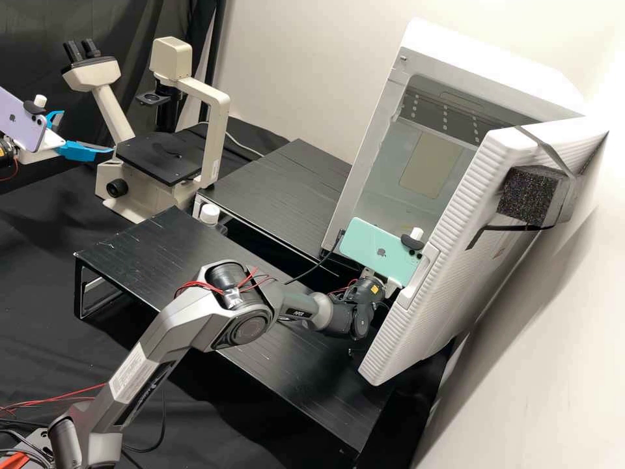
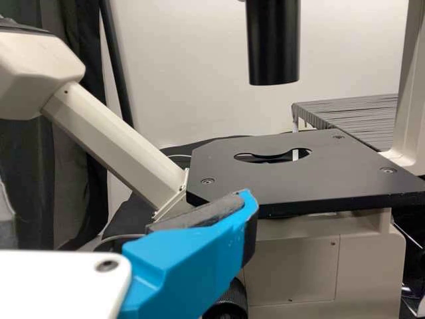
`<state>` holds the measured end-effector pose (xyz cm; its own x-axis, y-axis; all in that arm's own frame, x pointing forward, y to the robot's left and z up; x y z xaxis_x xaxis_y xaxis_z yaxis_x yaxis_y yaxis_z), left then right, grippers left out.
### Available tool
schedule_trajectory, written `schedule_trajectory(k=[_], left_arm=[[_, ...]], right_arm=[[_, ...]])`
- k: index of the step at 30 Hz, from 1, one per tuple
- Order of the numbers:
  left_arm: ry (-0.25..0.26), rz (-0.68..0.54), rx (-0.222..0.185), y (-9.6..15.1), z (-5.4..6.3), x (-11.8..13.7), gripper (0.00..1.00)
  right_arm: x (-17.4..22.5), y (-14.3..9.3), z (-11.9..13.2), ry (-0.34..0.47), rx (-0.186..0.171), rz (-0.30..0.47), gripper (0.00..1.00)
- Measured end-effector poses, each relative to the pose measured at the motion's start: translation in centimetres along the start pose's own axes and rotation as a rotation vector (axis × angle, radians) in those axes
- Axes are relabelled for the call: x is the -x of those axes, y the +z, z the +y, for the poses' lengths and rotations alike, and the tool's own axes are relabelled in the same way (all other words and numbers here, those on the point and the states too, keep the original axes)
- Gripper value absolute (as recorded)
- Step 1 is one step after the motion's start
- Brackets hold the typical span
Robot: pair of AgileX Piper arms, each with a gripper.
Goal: Take out the petri dish and place it under the microscope.
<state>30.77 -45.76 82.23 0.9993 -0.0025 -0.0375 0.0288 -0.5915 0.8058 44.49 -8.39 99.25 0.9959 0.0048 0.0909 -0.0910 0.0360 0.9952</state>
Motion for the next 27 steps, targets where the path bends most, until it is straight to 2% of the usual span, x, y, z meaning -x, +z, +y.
schedule_trajectory(k=[7, 13, 27], left_arm=[[0.000, 0.000, 0.000, 0.0, 0.0, 0.0, 1.00], [0.000, 0.000, 0.000, 0.0, 0.0, 0.0, 1.00], [0.000, 0.000, 0.000, 0.0, 0.0, 0.0, 1.00]], right_arm=[[-0.8, -0.2, 0.1, -0.001, 0.012, -0.027, 1.00], [-1.5, -0.5, 0.4, -0.007, 0.042, -0.039, 1.00], [-1.5, -0.7, 0.3, -0.010, 0.042, -0.039, 1.00]])
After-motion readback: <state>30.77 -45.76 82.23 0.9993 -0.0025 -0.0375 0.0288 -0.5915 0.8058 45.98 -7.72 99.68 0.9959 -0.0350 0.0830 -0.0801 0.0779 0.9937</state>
